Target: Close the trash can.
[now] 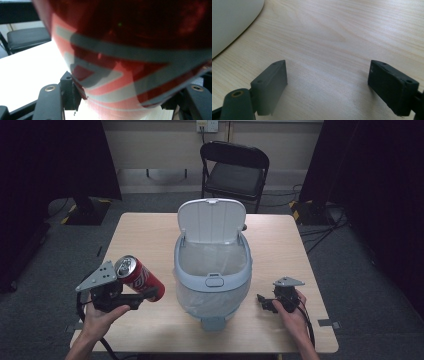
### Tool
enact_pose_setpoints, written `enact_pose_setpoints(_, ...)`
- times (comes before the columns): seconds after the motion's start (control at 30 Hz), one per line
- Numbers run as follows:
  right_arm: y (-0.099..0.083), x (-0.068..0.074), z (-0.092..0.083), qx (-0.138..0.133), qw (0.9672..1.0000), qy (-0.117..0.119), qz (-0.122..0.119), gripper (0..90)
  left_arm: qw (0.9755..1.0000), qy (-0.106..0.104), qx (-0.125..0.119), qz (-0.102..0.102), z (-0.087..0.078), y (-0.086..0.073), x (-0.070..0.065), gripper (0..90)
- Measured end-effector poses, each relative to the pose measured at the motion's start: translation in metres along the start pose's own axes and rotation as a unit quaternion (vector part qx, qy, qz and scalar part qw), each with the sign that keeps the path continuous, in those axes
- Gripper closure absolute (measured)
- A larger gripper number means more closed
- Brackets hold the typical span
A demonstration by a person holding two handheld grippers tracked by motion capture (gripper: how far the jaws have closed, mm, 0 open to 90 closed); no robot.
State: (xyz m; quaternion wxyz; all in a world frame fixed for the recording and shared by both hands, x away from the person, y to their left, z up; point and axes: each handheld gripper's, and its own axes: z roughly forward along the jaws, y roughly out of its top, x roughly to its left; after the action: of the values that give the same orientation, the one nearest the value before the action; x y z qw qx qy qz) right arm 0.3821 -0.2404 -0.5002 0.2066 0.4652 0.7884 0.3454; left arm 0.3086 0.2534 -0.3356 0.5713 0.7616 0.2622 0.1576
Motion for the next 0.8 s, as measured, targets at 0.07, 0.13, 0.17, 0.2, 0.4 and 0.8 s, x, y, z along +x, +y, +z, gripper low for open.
enact_pose_setpoints(0.07, 0.000, 0.000, 0.000, 0.000, 1.0000, 0.000, 0.000, 14.6, 1.0000, -0.001, -0.003, 0.004, -0.001, 0.005, -0.001, 34.2)
enact_pose_setpoints(0.13, 0.000, 0.000, 0.000, 0.000, 1.0000, 0.000, 0.000, 14.7, 1.0000, 0.000, -0.007, 0.006, -0.003, 0.010, -0.001, 34.2)
enact_pose_setpoints(0.17, 0.000, 0.000, 0.000, 0.000, 1.0000, 0.000, 0.000, 14.6, 0.9999, 0.000, -0.010, 0.010, -0.004, 0.012, -0.001, 34.2)
enact_pose_setpoints(0.2, 0.000, 0.000, 0.000, 0.000, 1.0000, 0.000, 0.000, 14.6, 0.9998, 0.000, -0.015, 0.010, -0.006, 0.015, -0.001, 34.2)
enact_pose_setpoints(0.4, 0.000, 0.000, 0.000, 0.001, 1.0000, -0.001, 0.000, 14.6, 0.9995, 0.005, -0.030, 0.014, -0.012, 0.024, 0.000, 34.3)
enact_pose_setpoints(0.8, 0.000, 0.000, 0.000, 0.000, 1.0000, 0.000, 0.000, 14.6, 0.9970, 0.006, -0.072, 0.028, -0.020, 0.050, 0.000, 34.2)
